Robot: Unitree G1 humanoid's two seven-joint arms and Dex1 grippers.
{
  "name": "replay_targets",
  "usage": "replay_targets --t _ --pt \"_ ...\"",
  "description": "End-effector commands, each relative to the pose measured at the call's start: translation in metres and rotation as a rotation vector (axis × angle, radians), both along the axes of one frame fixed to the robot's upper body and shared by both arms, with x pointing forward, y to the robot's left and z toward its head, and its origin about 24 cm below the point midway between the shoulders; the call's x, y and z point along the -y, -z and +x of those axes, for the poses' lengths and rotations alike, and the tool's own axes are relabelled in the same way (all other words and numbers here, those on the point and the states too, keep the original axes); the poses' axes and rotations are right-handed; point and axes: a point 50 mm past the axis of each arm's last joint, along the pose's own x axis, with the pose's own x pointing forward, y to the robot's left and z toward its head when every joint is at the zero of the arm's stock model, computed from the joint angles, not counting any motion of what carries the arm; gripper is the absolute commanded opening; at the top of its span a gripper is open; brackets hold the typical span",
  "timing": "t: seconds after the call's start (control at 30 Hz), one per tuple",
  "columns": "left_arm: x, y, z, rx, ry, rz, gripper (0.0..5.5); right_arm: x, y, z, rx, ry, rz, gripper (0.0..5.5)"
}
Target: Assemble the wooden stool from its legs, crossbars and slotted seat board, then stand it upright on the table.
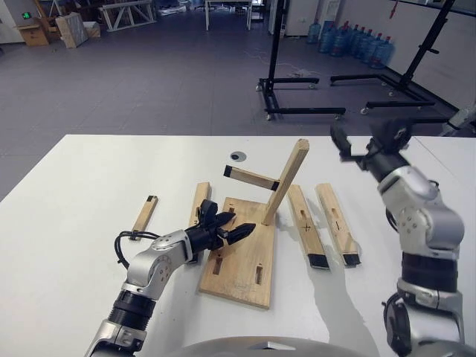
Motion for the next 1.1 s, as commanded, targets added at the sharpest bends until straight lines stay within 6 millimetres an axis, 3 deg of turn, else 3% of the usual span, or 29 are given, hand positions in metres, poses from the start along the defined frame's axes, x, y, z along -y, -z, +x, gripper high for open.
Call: replay_targets --t 0.03,0.23,0.37,0.63,1.1 --pt "-0.024 0.058 -0.022 -0.253 -0.132 0.234 4.65 -0.013 0.026 -0.03 -0.132 0.055 -0.069 5.31" --pt "-0.022 0.061 -0.015 -0.242 -0.231 0.249 4.65 -0.016 0.037 -0.062 -0.274 0.09 -0.093 5.31" --pt "-0.014 0.055 -0.007 -0.212 -0.275 0.225 4.65 -0.013 0.057 -0.083 -0.437 0.086 -0.056 5.31" --pt "0.0 0.037 0.0 -0.138 -0.303 0.17 4.65 -0.004 0.084 -0.101 -0.621 0.098 0.03 5.31" --pt "-0.019 -0.013 -0.007 0.079 -0.306 0.106 4.65 -0.002 0.106 -0.113 -0.736 0.16 0.112 2.67"
